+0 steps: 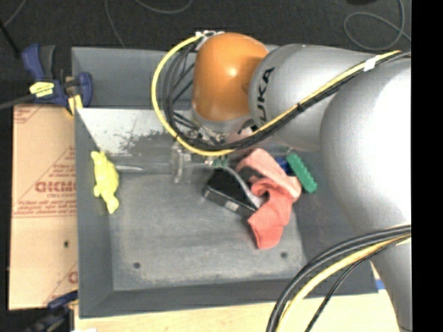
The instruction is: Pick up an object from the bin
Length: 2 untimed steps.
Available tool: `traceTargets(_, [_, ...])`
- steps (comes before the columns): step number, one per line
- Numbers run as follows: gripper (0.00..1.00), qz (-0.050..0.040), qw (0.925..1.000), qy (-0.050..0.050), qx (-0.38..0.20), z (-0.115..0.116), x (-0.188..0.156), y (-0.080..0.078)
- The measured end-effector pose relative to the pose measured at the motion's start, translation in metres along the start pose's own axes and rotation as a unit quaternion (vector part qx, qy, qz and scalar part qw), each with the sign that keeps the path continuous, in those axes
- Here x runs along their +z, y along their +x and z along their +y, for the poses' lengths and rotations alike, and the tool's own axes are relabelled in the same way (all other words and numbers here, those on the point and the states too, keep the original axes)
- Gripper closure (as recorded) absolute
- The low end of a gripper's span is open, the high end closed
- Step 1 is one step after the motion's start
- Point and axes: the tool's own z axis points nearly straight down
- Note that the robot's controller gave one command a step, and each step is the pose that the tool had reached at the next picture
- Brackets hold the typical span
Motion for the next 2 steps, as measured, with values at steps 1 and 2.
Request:
traceTargets(1, [1.0,-0.0005,1.0,0.0,0.0,0.0,-0.014,0.0])
traceTargets(2, [1.0,-0.0011,1.0,0.0,0.0,0.0,-0.027,-0.001])
